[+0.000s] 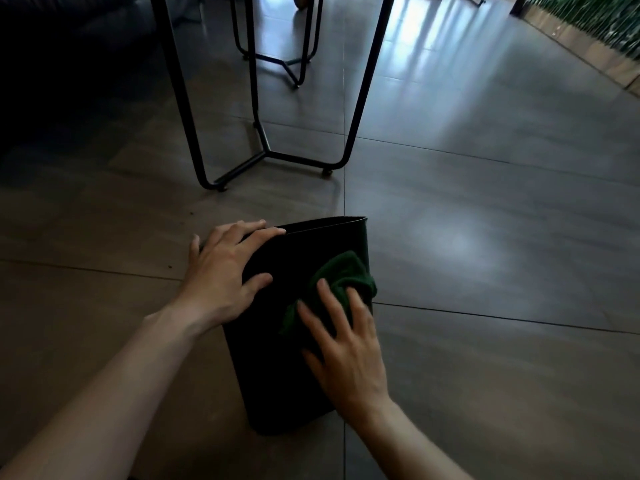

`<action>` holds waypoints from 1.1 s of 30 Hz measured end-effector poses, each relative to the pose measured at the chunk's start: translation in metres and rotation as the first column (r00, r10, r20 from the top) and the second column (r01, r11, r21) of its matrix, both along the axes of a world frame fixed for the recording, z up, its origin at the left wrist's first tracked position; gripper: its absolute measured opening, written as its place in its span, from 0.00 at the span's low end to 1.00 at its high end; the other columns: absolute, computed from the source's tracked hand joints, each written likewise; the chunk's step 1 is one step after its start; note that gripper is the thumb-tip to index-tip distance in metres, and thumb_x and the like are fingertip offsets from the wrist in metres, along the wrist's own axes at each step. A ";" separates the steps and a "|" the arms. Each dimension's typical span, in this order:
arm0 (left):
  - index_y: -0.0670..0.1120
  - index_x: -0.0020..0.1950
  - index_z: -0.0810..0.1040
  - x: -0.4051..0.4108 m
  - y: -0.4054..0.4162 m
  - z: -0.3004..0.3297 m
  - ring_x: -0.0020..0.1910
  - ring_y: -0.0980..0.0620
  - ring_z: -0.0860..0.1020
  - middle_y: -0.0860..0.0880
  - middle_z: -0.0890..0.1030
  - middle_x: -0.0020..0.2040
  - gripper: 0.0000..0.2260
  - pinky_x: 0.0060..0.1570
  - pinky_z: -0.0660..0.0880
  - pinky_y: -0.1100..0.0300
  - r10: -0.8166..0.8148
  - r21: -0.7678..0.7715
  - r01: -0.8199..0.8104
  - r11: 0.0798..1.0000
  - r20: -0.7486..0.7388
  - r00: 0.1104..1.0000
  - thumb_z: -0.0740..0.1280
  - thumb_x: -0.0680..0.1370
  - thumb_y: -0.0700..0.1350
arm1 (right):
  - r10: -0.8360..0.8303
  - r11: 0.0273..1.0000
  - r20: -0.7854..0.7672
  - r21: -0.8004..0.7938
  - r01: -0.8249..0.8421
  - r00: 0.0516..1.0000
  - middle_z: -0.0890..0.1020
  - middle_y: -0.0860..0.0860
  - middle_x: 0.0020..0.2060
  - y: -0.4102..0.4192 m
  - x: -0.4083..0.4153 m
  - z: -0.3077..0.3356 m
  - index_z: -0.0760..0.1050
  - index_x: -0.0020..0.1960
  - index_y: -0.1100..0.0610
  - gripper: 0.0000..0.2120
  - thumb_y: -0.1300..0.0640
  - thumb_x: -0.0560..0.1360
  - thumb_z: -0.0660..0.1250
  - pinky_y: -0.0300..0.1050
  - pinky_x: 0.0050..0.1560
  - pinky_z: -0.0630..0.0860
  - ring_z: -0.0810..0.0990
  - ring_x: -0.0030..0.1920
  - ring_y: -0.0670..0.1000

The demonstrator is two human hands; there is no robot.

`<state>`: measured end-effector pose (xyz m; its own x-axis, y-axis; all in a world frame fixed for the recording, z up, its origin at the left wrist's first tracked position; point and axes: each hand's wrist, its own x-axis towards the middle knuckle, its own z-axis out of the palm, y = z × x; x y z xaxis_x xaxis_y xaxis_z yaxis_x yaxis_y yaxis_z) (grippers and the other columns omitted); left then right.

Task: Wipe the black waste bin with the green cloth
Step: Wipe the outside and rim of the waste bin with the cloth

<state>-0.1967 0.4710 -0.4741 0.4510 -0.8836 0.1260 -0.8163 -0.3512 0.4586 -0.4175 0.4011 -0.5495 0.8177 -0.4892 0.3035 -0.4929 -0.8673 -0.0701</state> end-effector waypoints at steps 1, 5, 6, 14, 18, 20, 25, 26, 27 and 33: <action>0.66 0.75 0.63 0.000 0.000 0.000 0.77 0.52 0.58 0.59 0.65 0.77 0.32 0.73 0.54 0.31 0.003 -0.001 -0.003 1.000 0.000 1.000 0.72 0.76 0.50 | 0.023 0.999 0.007 -0.032 -0.023 1.000 0.70 0.55 0.76 0.006 -0.004 -0.008 0.75 0.71 0.46 0.24 0.46 0.76 0.65 0.66 0.64 0.75 0.69 0.71 0.66; 0.66 0.75 0.64 0.001 -0.001 -0.002 0.77 0.51 0.58 0.59 0.65 0.76 0.31 0.73 0.52 0.30 -0.002 -0.008 0.002 1.000 -0.004 1.000 0.72 0.76 0.50 | 0.227 0.963 -0.013 -0.147 -0.227 0.974 0.76 0.53 0.72 0.028 -0.027 -0.041 0.80 0.63 0.47 0.15 0.54 0.79 0.63 0.63 0.63 0.78 0.78 0.67 0.62; 0.66 0.75 0.64 0.001 -0.001 -0.002 0.77 0.51 0.58 0.59 0.65 0.76 0.31 0.73 0.52 0.30 -0.006 -0.009 0.006 1.000 -0.007 1.000 0.72 0.76 0.50 | 0.282 0.944 -0.051 -0.165 -0.287 0.958 0.77 0.52 0.71 0.030 -0.033 -0.044 0.81 0.62 0.47 0.14 0.54 0.80 0.63 0.62 0.62 0.78 0.78 0.67 0.61; 0.68 0.74 0.63 -0.001 0.003 0.000 0.77 0.52 0.58 0.60 0.66 0.75 0.32 0.74 0.50 0.30 -0.037 -0.020 0.036 0.999 -0.032 0.999 0.73 0.75 0.50 | -0.246 0.962 0.399 0.213 0.172 0.883 0.77 0.57 0.69 -0.049 0.000 0.025 0.83 0.63 0.52 0.24 0.69 0.69 0.75 0.62 0.61 0.80 0.75 0.69 0.64; 0.67 0.75 0.64 -0.002 0.004 0.002 0.76 0.52 0.58 0.60 0.66 0.76 0.32 0.74 0.50 0.29 -0.046 -0.019 0.045 0.999 -0.034 0.998 0.73 0.75 0.49 | -0.202 0.975 0.367 0.165 0.150 0.908 0.76 0.58 0.71 -0.045 0.009 0.030 0.81 0.67 0.52 0.24 0.66 0.72 0.73 0.61 0.63 0.78 0.73 0.70 0.65; 0.66 0.75 0.64 -0.001 0.004 0.002 0.76 0.52 0.59 0.60 0.66 0.76 0.32 0.74 0.51 0.29 -0.035 -0.017 0.035 0.999 -0.028 0.999 0.73 0.75 0.50 | 0.003 1.000 0.257 0.007 -0.005 0.966 0.76 0.57 0.71 -0.019 -0.003 0.008 0.81 0.65 0.51 0.20 0.62 0.75 0.69 0.61 0.66 0.75 0.72 0.69 0.64; 0.67 0.74 0.64 -0.002 0.001 0.003 0.77 0.51 0.58 0.59 0.65 0.76 0.32 0.74 0.51 0.30 -0.037 -0.003 0.037 0.999 -0.027 0.999 0.73 0.75 0.50 | 0.483 0.832 -0.185 -0.209 -0.514 0.856 0.80 0.49 0.64 0.018 -0.055 -0.047 0.82 0.58 0.46 0.12 0.56 0.79 0.63 0.58 0.70 0.73 0.77 0.67 0.58; 0.67 0.74 0.64 -0.002 0.001 0.003 0.77 0.51 0.58 0.59 0.65 0.76 0.32 0.74 0.51 0.30 -0.040 -0.004 0.040 0.999 -0.030 0.999 0.73 0.75 0.50 | 0.515 0.799 -0.232 -0.219 -0.560 0.825 0.80 0.49 0.64 0.012 -0.060 -0.046 0.82 0.57 0.45 0.11 0.56 0.79 0.64 0.57 0.71 0.73 0.77 0.67 0.57; 0.67 0.74 0.64 -0.002 0.002 0.003 0.77 0.51 0.58 0.59 0.65 0.76 0.32 0.74 0.51 0.30 -0.039 -0.006 0.039 0.999 -0.032 0.999 0.73 0.75 0.50 | 0.531 0.779 -0.260 -0.227 -0.585 0.807 0.80 0.48 0.64 0.002 -0.063 -0.040 0.82 0.55 0.45 0.11 0.56 0.79 0.64 0.56 0.70 0.74 0.77 0.66 0.57; 0.67 0.73 0.66 -0.003 0.001 0.006 0.76 0.51 0.59 0.59 0.66 0.76 0.31 0.74 0.50 0.29 -0.039 -0.001 0.039 0.999 -0.051 0.998 0.73 0.75 0.49 | 0.155 0.982 0.148 -0.131 -0.135 0.977 0.75 0.58 0.72 -0.076 -0.023 0.028 0.83 0.63 0.50 0.17 0.62 0.76 0.72 0.63 0.67 0.75 0.72 0.71 0.67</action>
